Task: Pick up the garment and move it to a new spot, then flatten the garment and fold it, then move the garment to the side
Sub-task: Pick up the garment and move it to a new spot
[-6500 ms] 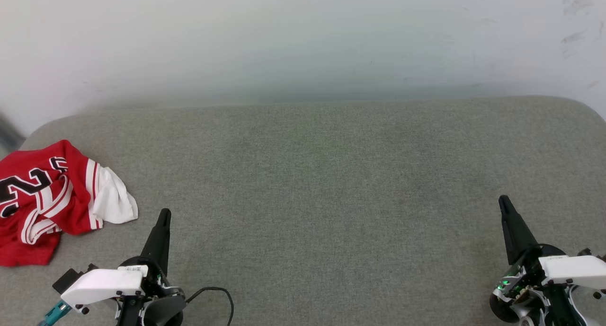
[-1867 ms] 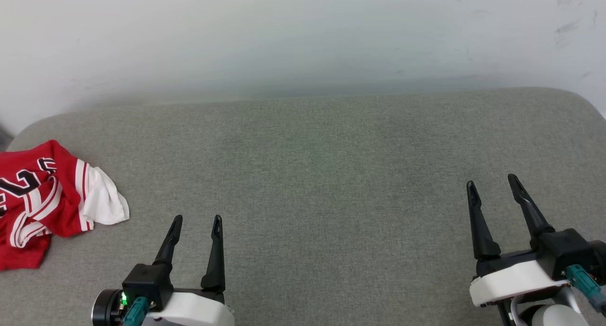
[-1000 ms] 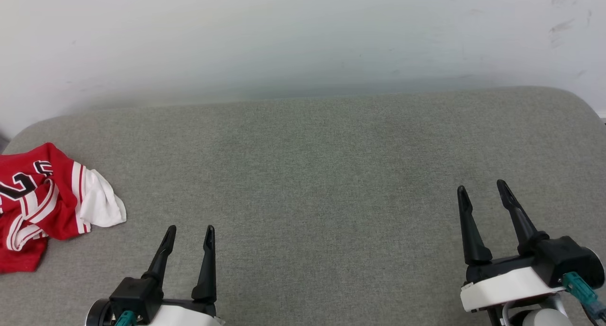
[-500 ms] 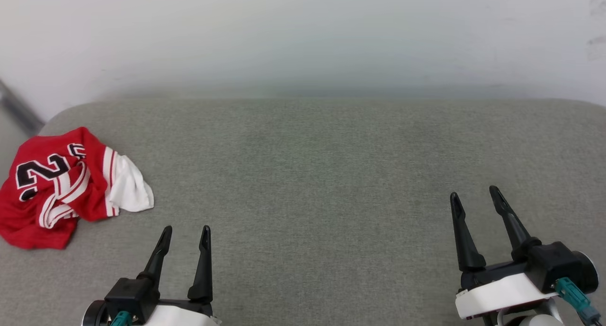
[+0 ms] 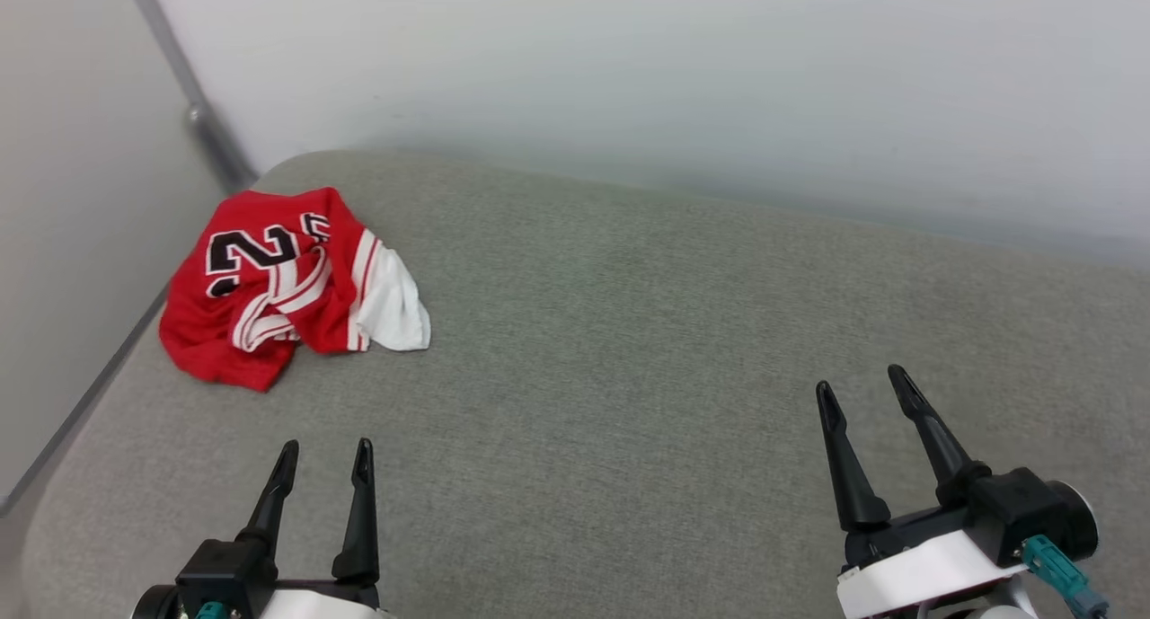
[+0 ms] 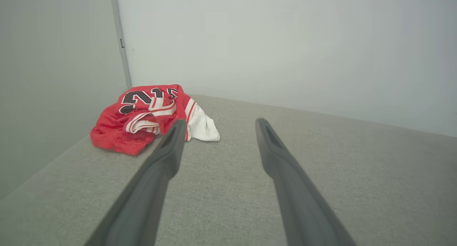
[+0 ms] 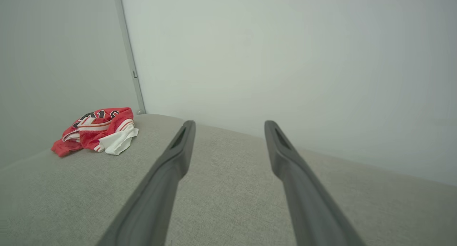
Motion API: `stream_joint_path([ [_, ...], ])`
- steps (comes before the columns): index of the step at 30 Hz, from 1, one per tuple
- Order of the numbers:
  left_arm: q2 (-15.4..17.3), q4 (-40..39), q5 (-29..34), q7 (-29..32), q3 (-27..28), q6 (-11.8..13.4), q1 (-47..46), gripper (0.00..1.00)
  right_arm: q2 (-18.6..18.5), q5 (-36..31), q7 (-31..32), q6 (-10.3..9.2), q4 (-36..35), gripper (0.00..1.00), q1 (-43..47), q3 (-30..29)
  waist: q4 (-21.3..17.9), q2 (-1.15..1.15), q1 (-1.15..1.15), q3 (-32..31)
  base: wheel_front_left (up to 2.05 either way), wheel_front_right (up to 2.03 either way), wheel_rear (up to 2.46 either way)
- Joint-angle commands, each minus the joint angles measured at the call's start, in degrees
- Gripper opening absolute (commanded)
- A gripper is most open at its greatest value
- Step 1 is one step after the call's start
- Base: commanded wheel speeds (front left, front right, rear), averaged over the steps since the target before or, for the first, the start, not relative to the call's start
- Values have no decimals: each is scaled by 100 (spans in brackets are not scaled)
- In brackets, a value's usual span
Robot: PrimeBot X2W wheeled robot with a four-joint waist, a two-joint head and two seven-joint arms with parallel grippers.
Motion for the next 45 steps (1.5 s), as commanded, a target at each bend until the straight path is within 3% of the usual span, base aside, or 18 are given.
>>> stream_joint_path([
  [1,-8,-35,46,-16,17,-3,52,100,7,35,-12,-2,-2,100,72,-1,238,0,0,-9,0,0,0],
  [12,-8,-102,136,-16,-18,-91,104,100,7,157,-12,-2,44,100,97,140,873,0,0,-45,0,0,0],
  [21,-9,-123,170,-16,-28,-110,181,100,7,210,-12,-2,78,100,113,237,1063,0,0,-136,0,0,0],
  [34,-9,-84,26,-16,-17,-105,198,100,7,153,-12,-2,64,100,103,272,1071,0,0,-103,0,0,0],
  [45,-1,154,-195,-15,252,-140,-560,100,5,-381,-11,-2,-157,100,-231,244,649,0,0,923,0,0,0],
])
